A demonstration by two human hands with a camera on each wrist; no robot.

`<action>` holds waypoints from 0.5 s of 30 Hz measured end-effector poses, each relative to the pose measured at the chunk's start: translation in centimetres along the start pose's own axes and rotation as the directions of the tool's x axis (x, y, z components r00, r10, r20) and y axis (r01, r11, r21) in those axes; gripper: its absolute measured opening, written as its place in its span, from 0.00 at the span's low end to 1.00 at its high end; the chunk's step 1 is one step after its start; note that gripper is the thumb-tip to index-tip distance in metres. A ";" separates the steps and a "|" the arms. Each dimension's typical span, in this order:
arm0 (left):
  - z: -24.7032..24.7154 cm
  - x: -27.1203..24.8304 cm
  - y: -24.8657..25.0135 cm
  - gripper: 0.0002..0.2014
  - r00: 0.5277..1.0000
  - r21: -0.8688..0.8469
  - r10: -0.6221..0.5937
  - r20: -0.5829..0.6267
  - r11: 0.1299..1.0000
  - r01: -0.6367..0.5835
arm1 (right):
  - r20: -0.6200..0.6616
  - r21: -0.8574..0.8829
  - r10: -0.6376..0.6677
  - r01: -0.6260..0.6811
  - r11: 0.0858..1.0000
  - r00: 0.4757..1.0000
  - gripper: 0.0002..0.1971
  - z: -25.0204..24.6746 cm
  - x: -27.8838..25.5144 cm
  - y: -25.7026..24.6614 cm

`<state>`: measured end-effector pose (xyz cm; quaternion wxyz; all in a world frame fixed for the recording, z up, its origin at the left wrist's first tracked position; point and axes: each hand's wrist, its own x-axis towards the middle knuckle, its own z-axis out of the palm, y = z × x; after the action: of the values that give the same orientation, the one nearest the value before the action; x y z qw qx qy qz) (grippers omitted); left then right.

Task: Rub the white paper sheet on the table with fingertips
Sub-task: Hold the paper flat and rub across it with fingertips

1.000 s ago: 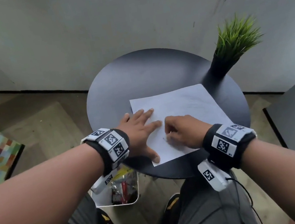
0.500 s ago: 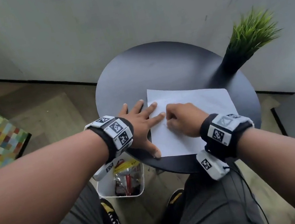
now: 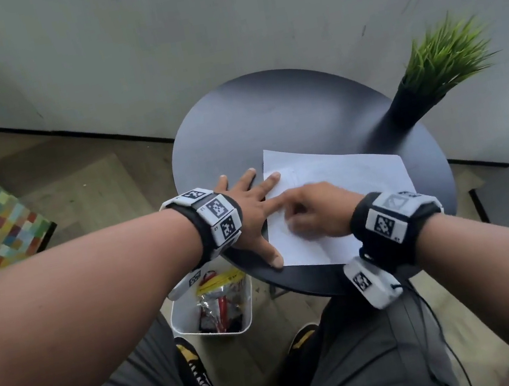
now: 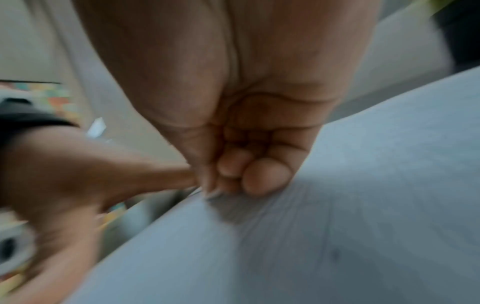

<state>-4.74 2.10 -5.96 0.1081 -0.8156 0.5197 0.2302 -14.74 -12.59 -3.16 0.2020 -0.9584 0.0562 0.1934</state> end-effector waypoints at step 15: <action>-0.8 0.1 0.7 0.66 0.998 0.037 -0.036 0.055 0.999 0.034 | 0.051 -0.099 -0.170 0.174 0.980 0.984 0.04 1.8 -2.2 -0.4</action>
<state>-5.14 1.40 -5.26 0.1409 -0.8158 0.5062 0.2414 -17.37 -11.43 -3.68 0.1692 -0.9646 -0.0412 0.1981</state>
